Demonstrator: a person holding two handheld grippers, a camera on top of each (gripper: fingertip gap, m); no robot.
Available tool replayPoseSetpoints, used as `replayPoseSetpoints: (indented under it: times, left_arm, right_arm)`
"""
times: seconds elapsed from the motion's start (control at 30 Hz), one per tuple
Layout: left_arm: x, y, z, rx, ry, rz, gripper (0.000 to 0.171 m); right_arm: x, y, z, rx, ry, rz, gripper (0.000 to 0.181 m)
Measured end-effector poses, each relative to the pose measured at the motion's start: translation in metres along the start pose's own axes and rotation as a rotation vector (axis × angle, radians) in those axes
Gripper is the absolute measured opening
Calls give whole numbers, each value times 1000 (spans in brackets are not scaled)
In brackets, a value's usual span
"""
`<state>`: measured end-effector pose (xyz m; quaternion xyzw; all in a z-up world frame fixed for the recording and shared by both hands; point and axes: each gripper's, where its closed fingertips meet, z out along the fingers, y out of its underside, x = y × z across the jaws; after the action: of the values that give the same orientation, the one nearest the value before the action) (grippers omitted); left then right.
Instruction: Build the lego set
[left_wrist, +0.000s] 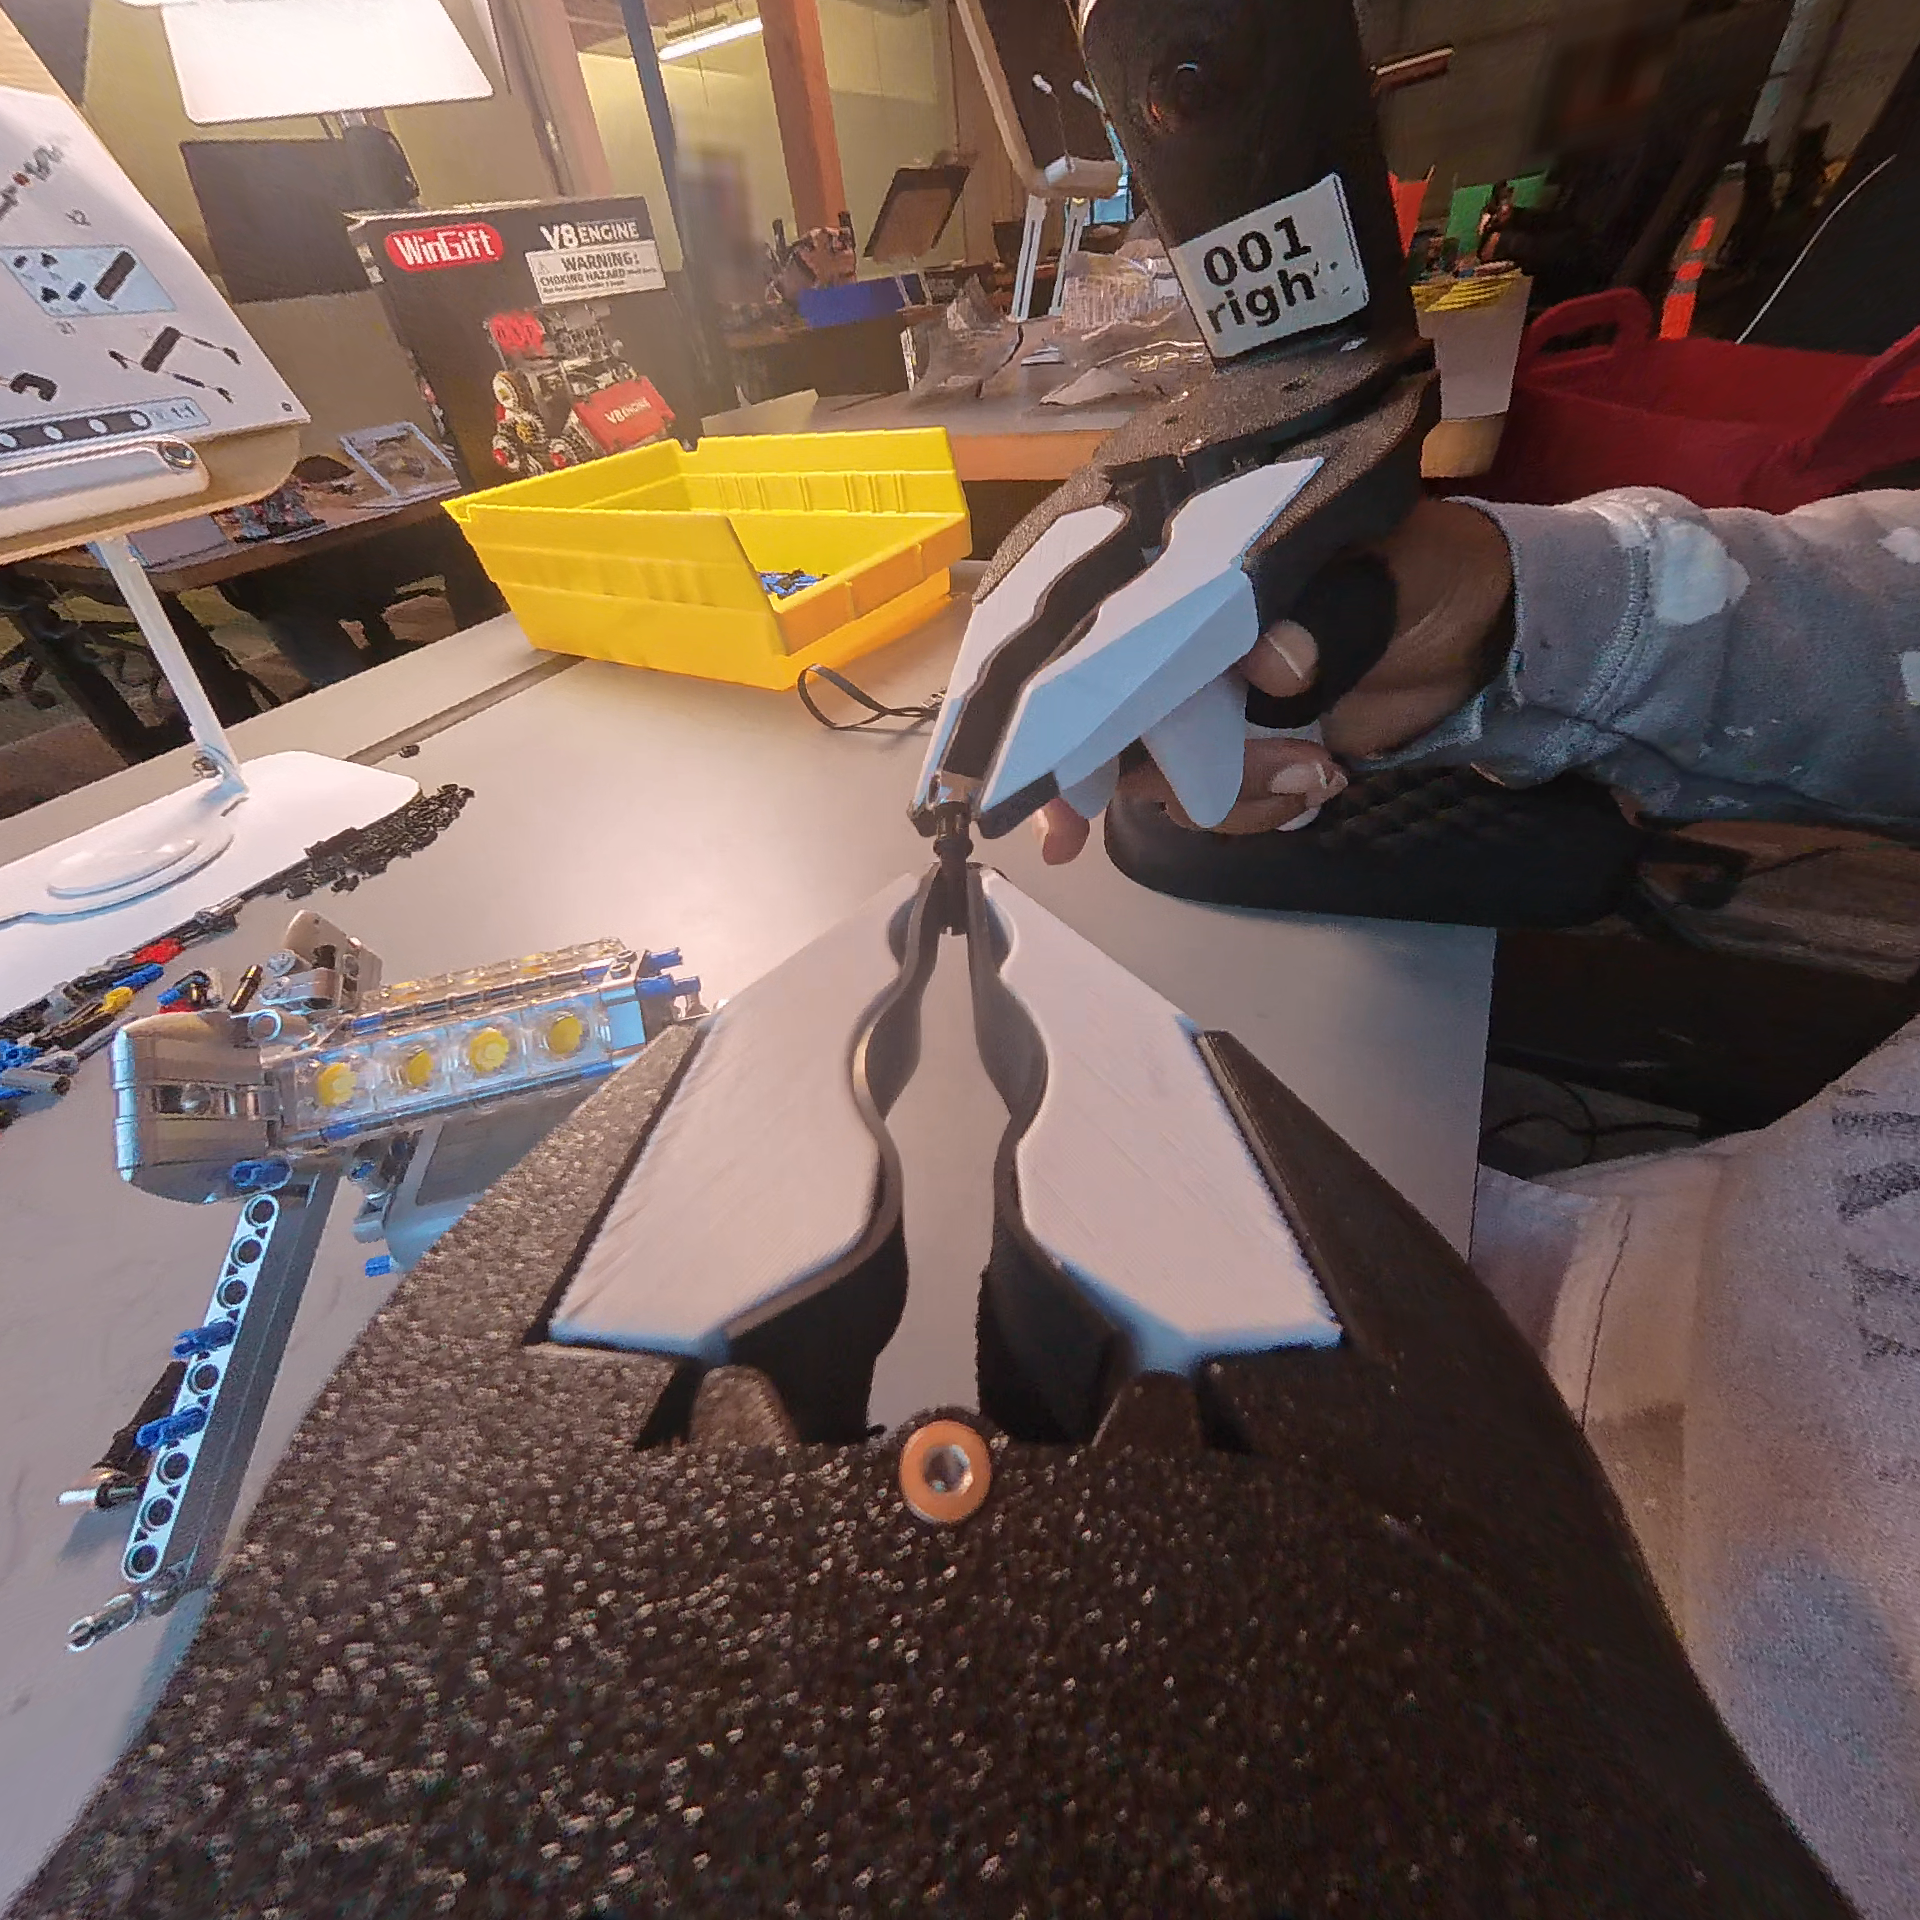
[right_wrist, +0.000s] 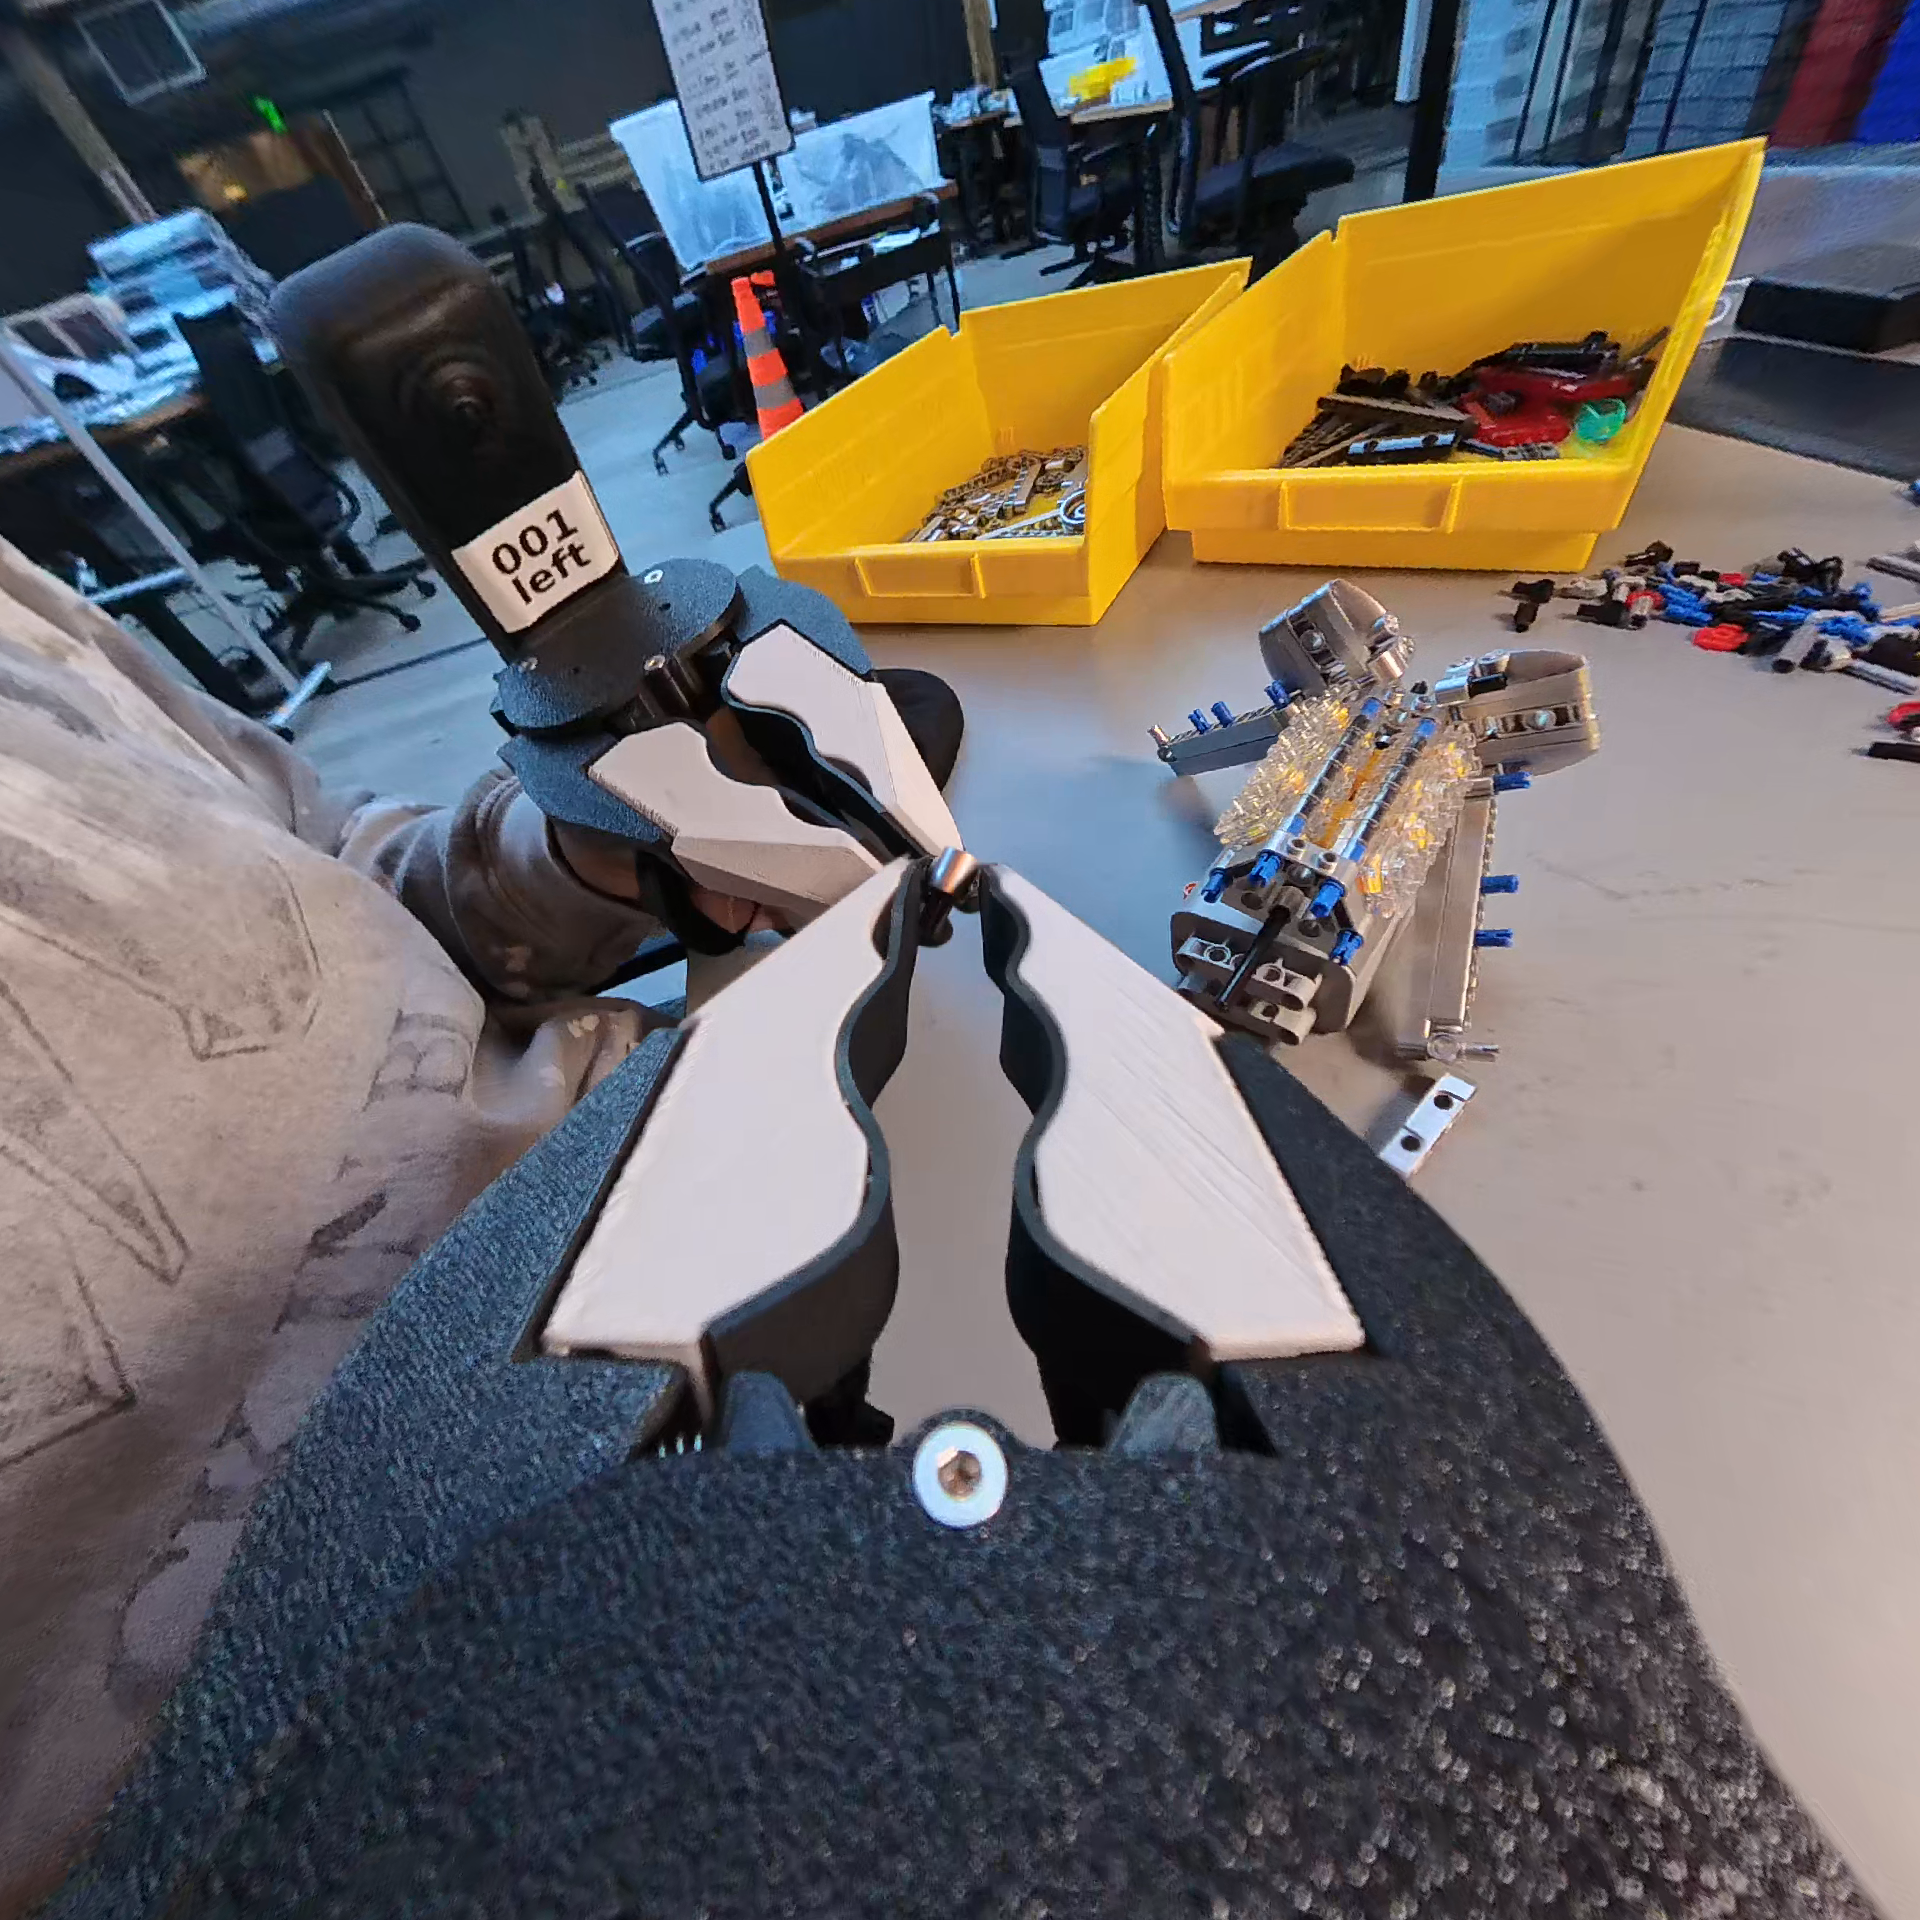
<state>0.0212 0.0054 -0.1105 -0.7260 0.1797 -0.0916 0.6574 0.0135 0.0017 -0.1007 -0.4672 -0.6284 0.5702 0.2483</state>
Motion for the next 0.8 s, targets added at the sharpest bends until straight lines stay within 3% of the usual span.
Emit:
replayPoseSetpoints:
  times: [0.33, 0.47, 0.57, 0.67, 0.8]
  left_arm:
    - [-1, 10, 7, -49, -16, -25, 1]
    - [-18, 19, 0, -160, -81, -19, 8]
    - [-53, 20, -22, -272, -174, 60, 22]
    - [-94, 20, -35, -384, -188, 222, 37]
    - [-123, 24, -16, -408, -98, 740, 44]
  right_arm:
    - [2, -1, 4, 54, 99, 55, 6]
    - [28, -2, -7, 36, 291, -14, 6]
    - [59, 16, -13, -94, 479, -58, 6]
    - [72, 25, 0, -147, 522, -42, 6]
    - [81, 30, 22, -191, 530, -49, 6]
